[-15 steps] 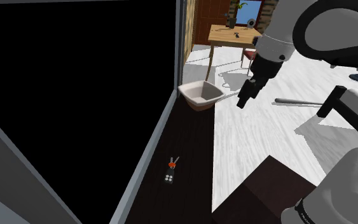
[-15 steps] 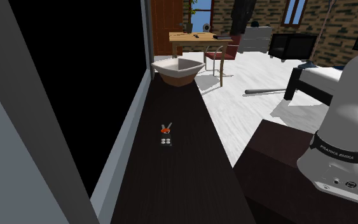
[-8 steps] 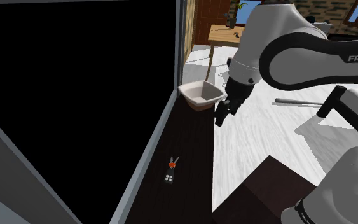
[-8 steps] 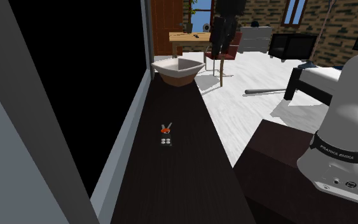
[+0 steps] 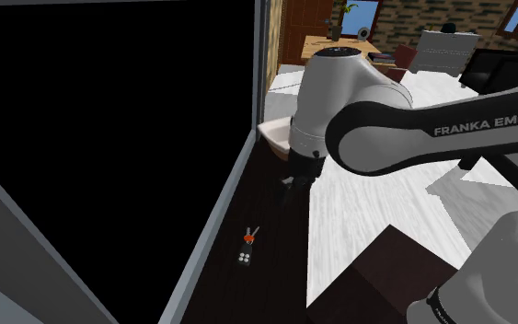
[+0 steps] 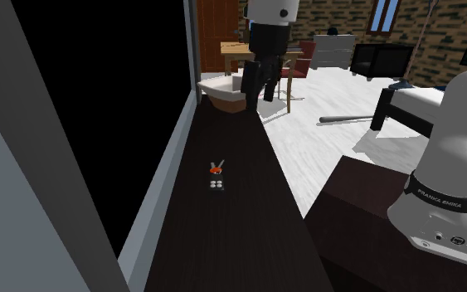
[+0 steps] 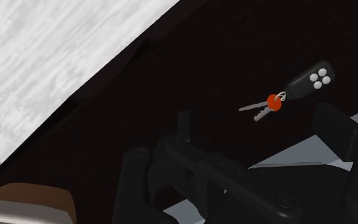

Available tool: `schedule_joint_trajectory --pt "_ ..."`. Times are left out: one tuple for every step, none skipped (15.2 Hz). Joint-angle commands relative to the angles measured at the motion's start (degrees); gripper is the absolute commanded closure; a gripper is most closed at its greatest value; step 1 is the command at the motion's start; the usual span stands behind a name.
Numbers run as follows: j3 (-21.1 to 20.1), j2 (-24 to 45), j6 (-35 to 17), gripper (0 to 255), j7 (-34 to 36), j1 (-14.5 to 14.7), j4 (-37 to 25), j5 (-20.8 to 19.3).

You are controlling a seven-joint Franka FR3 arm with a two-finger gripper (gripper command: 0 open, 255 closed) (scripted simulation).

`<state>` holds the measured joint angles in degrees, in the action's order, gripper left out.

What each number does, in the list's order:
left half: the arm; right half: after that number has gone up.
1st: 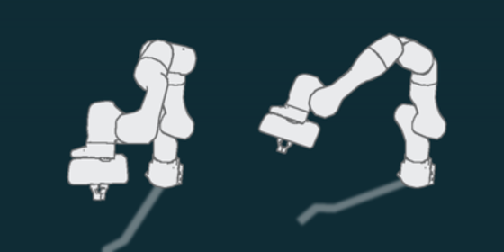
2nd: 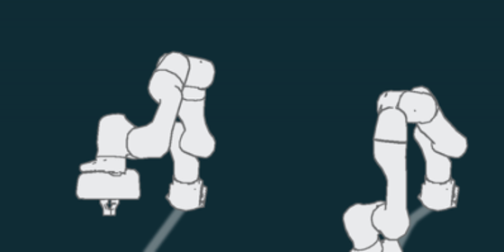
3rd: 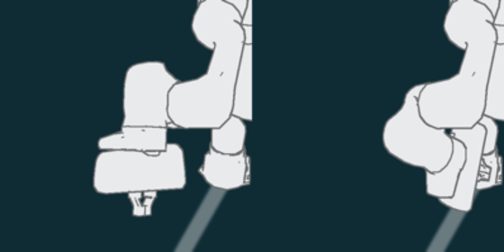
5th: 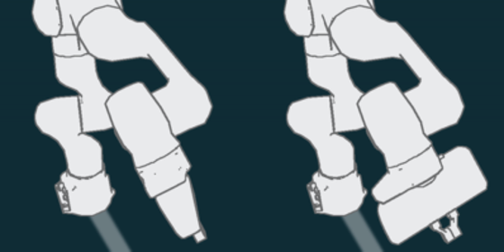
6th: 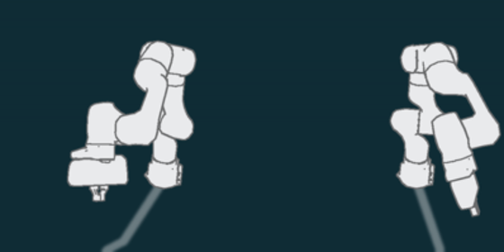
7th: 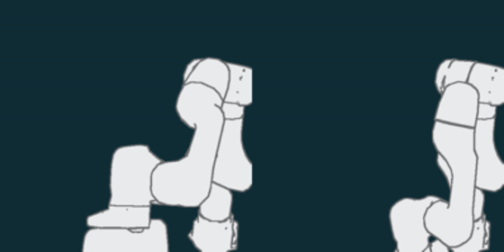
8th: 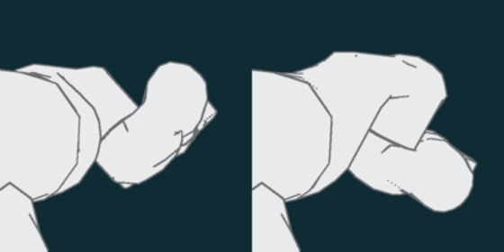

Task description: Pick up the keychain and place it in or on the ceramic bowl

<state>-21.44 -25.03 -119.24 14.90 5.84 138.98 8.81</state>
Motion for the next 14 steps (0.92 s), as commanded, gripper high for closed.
schedule_joint_trajectory --pt "-2.17 3.43 -2.35 0 2.42 0.25 -0.74 -0.15" --pt "-3.23 5.31 -3.46 0 3.65 0.31 -1.29 -0.44" --pt "-4.28 7.24 -4.55 0 4.93 0.35 -1.91 -0.84" --pt "-5.32 9.22 -5.60 0 6.25 0.36 -2.59 -1.35" --pt "-6.33 11.27 -6.62 0 7.64 0.38 -3.33 -1.99" --pt "-7.29 13.37 -7.60 0 9.10 0.41 -4.14 -2.78" --pt "-8.21 15.53 -8.54 0 10.62 0.47 -5.02 -3.70" --pt "-9.06 17.75 -9.42 0 12.21 0.55 -5.96 -4.77" --pt "-9.88 20.02 -10.24 0 13.87 0.66 -6.97 -5.97" --pt "-10.56 22.34 -10.99 0 15.58 0.87 -8.05 -7.31" --pt "-11.14 24.71 -11.67 0 17.34 1.16 -9.19 -8.77" --pt "-11.17 25.28 -11.82 0 17.76 1.34 -9.48 -9.13" --pt "-11.15 25.83 -12.57 0 18.05 1.39 -9.19 -9.53" --pt "-11.13 26.39 -13.33 0 18.36 1.42 -8.91 -9.96"
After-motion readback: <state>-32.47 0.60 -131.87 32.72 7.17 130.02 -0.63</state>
